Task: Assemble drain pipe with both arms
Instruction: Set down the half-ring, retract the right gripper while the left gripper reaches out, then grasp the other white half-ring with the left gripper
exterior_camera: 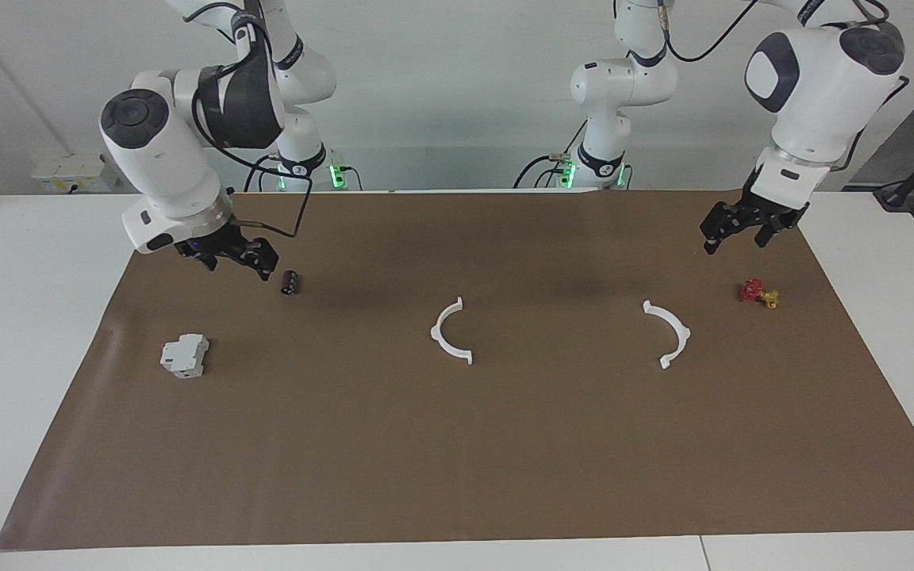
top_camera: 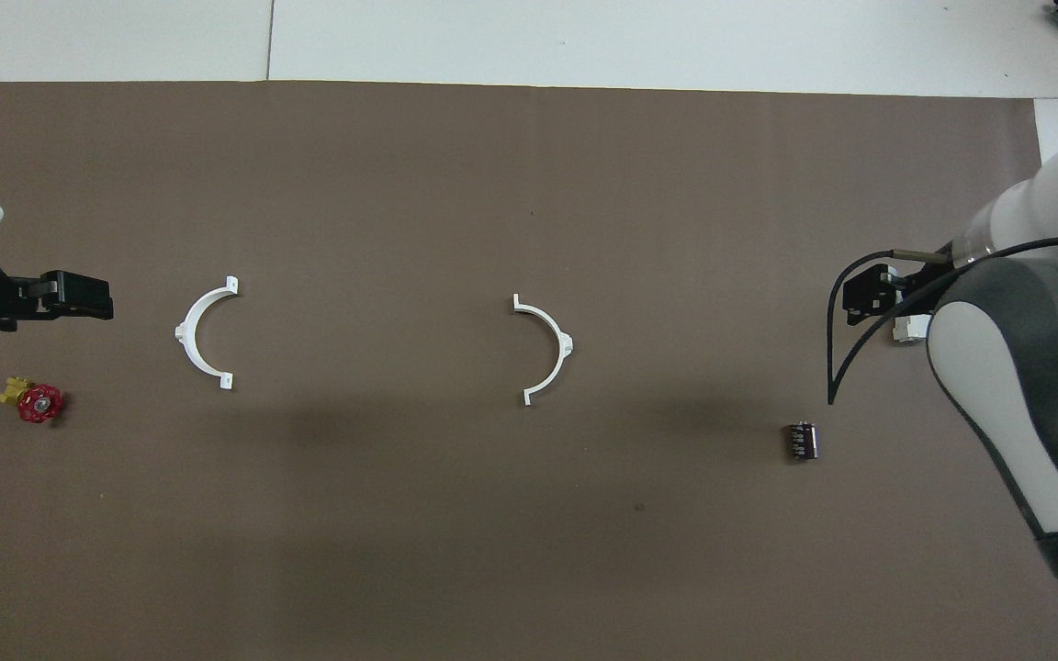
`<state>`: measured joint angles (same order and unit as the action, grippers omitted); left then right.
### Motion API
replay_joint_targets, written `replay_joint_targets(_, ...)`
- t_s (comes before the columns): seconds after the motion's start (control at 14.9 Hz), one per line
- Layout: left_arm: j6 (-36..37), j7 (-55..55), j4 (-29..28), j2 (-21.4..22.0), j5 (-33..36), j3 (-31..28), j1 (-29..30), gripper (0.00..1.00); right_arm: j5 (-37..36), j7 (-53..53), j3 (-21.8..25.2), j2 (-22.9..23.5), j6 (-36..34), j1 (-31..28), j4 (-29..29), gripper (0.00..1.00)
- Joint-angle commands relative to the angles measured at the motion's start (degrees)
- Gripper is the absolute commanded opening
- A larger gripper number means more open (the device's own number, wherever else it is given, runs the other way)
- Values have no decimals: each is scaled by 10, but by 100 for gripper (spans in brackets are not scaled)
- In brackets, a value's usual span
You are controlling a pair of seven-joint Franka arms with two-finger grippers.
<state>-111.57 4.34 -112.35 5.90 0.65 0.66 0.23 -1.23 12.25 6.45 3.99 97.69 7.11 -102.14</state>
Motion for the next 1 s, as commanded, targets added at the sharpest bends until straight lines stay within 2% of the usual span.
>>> replay_joint_targets(0.0, -101, -2, -96, 36, -6, -5, -1, 100, -4, -58, -8, -36, 0, -38, -39, 100)
replay_joint_targets(0.2, -157, -3, -99, -13, -6, -6, 3, 100, -4, -92, -7, -43, 2, -54, -30, 100)
replay_joint_targets(0.4, -206, -5, -127, -40, -5, -6, 7, 100, -12, -99, -7, -52, -14, -54, -5, 100)
replay_joint_targets(0.67, -290, 1, -198, -57, -6, -6, 6, 100, -18, -133, -8, -52, -103, -52, 84, 100)
replay_joint_targets(0.8, -297, 4, -200, -71, -6, -6, 8, 100, -18, -135, -11, -52, -143, -50, 119, 100)
replay_joint_targets(0.94, -349, 52, -199, -98, -6, -5, 7, 100, -46, -140, -17, -49, -159, -45, 138, 100)
